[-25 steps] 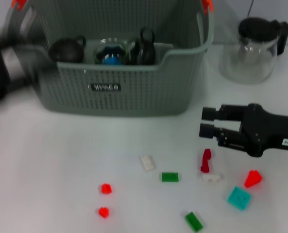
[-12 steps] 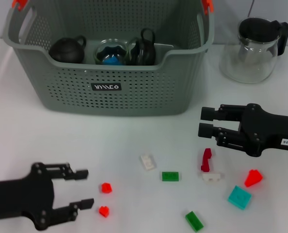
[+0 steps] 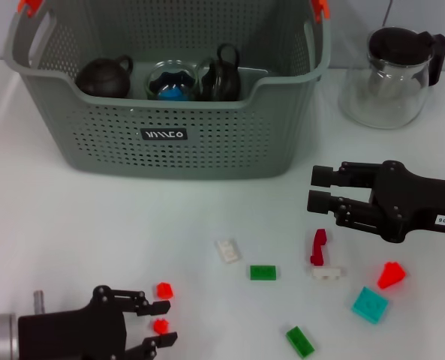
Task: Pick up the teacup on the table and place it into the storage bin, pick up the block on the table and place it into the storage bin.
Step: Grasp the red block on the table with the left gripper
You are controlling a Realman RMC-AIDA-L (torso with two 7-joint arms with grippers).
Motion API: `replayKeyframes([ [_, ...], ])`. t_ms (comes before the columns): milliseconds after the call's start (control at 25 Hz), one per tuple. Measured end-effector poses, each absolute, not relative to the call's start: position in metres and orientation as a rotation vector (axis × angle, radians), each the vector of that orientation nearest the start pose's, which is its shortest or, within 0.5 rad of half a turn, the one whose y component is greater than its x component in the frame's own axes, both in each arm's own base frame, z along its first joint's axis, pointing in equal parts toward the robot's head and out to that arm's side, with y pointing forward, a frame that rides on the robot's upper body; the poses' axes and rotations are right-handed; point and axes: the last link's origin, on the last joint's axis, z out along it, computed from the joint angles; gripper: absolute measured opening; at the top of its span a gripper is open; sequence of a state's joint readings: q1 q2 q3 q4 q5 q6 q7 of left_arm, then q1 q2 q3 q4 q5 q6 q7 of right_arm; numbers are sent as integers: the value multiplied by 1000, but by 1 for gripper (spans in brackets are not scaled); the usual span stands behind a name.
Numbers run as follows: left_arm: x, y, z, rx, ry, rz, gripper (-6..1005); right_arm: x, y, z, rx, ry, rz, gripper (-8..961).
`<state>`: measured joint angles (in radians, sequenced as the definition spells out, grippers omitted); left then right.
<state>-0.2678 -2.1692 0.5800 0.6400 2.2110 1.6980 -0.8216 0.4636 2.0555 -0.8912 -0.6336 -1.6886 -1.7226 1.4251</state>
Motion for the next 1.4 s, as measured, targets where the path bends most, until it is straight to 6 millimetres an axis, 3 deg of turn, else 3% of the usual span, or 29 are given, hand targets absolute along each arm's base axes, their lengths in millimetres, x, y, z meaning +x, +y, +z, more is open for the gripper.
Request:
replayKeyframes([
  [440, -336, 216, -55, -2790, -303, -491, 377, 236, 303, 3, -2797, 627, 1069, 493],
  [1400, -340, 218, -58, -2768, -331, -465, 318, 237, 302, 4, -2796, 634, 1069, 493],
])
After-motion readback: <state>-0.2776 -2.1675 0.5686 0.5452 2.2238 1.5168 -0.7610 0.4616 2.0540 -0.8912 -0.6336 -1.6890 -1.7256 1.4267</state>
